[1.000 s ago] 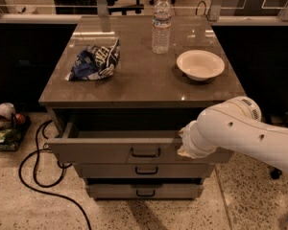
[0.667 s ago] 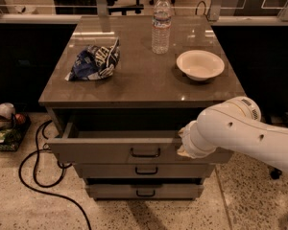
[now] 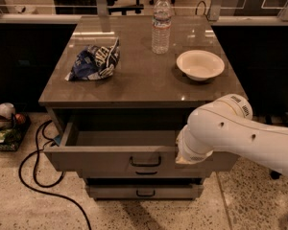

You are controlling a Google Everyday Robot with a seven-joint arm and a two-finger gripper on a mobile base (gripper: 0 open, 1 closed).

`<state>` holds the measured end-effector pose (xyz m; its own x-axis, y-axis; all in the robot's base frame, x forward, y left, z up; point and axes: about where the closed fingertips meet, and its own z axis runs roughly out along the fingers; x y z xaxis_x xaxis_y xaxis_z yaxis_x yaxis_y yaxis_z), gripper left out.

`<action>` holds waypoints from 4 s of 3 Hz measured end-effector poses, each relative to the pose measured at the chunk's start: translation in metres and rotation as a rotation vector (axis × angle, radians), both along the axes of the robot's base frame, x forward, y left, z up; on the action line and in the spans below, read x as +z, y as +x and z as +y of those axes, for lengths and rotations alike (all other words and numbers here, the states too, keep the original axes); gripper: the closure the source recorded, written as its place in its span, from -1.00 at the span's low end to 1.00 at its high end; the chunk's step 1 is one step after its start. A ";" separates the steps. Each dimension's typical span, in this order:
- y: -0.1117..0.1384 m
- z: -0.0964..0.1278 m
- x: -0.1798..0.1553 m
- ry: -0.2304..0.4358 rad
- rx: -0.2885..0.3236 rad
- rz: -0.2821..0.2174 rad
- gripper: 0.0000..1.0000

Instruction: Open top drawer

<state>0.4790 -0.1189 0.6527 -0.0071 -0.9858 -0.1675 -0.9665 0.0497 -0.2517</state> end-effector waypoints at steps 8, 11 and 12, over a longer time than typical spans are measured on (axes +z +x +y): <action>-0.048 0.015 0.001 -0.124 0.058 0.162 0.62; -0.049 0.014 0.003 -0.128 0.057 0.157 -0.77; -0.049 0.013 0.004 -0.129 0.057 0.156 -1.00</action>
Offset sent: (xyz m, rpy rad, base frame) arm -0.1957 0.0611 0.0456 -0.5561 0.7381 0.2037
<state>0.4298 -0.1056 0.6564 0.0334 -0.9986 -0.0409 -0.9946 -0.0291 -0.0998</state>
